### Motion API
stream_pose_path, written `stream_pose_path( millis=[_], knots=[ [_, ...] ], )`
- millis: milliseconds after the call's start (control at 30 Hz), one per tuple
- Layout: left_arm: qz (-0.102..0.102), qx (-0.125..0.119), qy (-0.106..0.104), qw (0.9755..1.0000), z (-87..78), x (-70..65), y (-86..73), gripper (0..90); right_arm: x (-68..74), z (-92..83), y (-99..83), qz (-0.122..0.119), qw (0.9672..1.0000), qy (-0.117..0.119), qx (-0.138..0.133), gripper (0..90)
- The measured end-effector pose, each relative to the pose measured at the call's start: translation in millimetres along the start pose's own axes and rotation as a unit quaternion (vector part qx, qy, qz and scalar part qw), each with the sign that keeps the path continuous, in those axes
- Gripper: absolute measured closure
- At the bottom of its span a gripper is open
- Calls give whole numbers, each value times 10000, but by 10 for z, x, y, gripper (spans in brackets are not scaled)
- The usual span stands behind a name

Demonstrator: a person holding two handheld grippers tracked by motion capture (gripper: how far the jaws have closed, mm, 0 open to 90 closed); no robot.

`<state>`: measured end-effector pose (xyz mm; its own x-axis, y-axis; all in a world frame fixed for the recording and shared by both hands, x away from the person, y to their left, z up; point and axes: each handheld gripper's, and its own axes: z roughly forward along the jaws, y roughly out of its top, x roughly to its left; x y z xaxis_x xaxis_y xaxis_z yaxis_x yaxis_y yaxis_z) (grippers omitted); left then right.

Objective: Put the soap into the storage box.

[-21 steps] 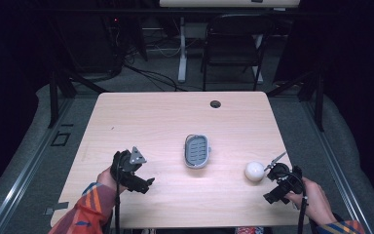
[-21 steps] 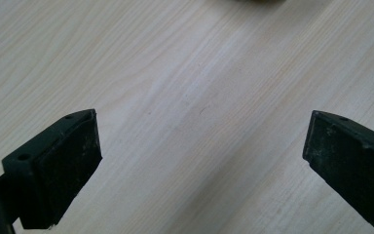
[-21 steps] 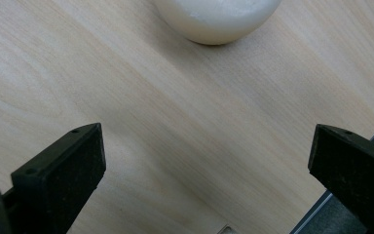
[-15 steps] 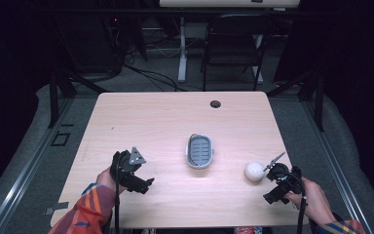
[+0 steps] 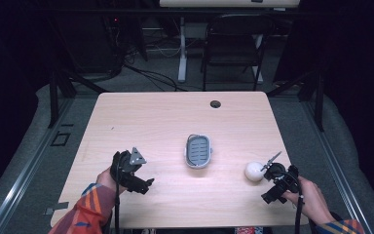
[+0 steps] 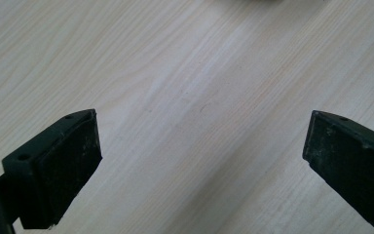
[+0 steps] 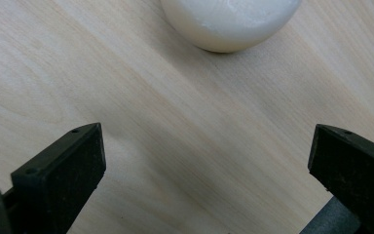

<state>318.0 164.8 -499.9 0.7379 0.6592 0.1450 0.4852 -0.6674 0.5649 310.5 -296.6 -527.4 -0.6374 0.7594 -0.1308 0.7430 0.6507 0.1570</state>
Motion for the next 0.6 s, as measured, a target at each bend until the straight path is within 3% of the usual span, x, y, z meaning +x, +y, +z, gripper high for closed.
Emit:
stream_pose_path(
  millis=[100,133,200,267,400,500,567,600],
  knots=[
    [6,-2,-5,10000,-1,-3,1,4,-14,-13,4,24,10000,45,23,0],
    [2,-3,-3,10000,-2,-3,0,4,4,3,-6,160,9997,47,-165,0],
    [-3,-7,0,10000,-2,-2,0,4,-13,-35,14,-28,10000,27,0,0],
    [4,-1,-1,10000,-2,-3,1,4,3,-22,16,58,9998,96,-143,0],
    [4,-3,0,10000,0,-2,1,4,-1,-35,43,-65,9999,-33,-95,0],
    [11,1,-4,10000,-1,-3,0,4,10,-21,52,2,9997,12,-259,0],
    [11,1,-7,10000,-1,-3,1,4,2,-43,76,-106,9998,25,-188,0],
    [13,-2,19,10000,0,-5,0,4,35,-14,65,82,9988,46,-475,0]
  ],
)
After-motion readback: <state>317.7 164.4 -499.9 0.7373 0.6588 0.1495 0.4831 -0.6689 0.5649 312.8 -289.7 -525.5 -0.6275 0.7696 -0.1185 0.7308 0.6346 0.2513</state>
